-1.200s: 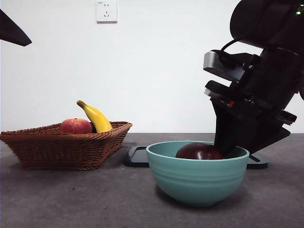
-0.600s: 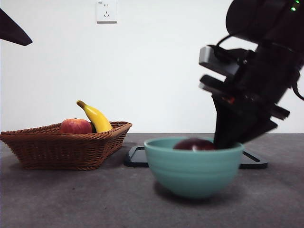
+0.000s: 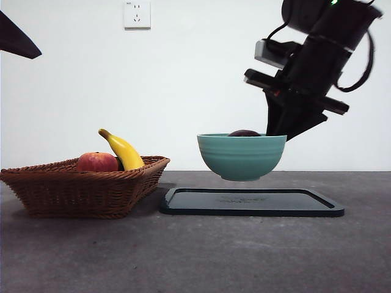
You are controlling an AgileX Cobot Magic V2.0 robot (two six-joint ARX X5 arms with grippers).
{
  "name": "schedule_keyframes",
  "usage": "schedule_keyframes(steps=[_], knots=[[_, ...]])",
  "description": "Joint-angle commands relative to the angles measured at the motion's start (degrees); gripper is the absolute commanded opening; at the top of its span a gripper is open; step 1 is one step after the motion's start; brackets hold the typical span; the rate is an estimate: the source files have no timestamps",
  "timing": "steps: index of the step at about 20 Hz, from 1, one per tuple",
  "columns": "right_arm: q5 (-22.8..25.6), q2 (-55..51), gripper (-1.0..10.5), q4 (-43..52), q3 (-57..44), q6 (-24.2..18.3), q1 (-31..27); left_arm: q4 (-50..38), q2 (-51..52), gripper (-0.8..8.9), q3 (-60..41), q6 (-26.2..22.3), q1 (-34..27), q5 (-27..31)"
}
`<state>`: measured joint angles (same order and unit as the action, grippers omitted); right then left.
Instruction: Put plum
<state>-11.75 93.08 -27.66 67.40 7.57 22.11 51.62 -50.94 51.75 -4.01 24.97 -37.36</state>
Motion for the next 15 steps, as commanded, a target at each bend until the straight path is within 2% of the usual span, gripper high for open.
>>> schedule_keyframes(steps=[1, 7, 14, 15], knots=[[0.0, 4.9, 0.1, 0.5, 5.1, -0.8, -1.0, -0.4, -0.3, 4.02, 0.5, -1.1, 0.2, -0.2], [-0.1, 14.7, 0.1, 2.0, 10.5, -0.7, -3.6, -0.3, -0.3, 4.02, 0.5, -1.1, 0.2, -0.2], [-0.2, 15.6, 0.2, 1.8, 10.5, -0.9, -3.6, -0.4, -0.3, 4.02, 0.5, -1.1, 0.2, -0.2], [-0.2, 15.6, 0.6, 1.8, 10.5, -0.7, -3.6, -0.4, -0.3, 4.02, 0.5, -1.1, 0.2, -0.2]])
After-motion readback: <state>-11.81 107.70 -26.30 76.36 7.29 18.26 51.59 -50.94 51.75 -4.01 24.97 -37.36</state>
